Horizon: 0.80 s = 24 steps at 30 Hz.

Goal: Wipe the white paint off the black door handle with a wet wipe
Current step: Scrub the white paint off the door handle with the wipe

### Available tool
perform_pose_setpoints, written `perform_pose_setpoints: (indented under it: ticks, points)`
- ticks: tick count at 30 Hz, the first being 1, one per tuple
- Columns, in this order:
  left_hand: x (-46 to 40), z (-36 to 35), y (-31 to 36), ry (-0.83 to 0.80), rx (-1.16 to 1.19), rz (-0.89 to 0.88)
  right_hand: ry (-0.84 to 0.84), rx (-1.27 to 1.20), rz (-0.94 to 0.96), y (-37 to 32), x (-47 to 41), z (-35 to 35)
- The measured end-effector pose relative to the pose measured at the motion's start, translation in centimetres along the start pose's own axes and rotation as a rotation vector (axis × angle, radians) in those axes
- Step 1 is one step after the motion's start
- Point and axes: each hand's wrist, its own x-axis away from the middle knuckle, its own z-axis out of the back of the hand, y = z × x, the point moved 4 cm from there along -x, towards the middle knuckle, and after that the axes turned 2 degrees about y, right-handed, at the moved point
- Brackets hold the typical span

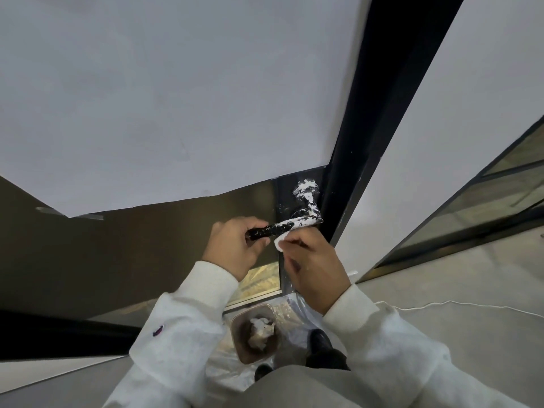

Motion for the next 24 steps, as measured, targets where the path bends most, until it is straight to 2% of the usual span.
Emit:
perform_pose_setpoints:
  ticks: [4, 11, 20, 24]
  points:
    - [0.1, 0.3, 0.8, 0.042, -0.03, -0.056, 0.187, -0.028, -0.025, 0.7, -0.5, 1.4]
    - [0.0, 0.5, 1.1, 0.061, -0.041, -0.075, 0.08, 0.009, -0.041, 1.0, 0.0, -1.6]
    - [-0.1, 0.5, 1.1, 0.064, -0.031, -0.065, 0.407, -0.105, -0.235, 1.1, 0.7, 0.0]
    - [-0.2, 0.5, 1.1, 0.047, -0.063, -0.064, 0.39, -0.138, -0.255, 0.8, 0.4, -1.2]
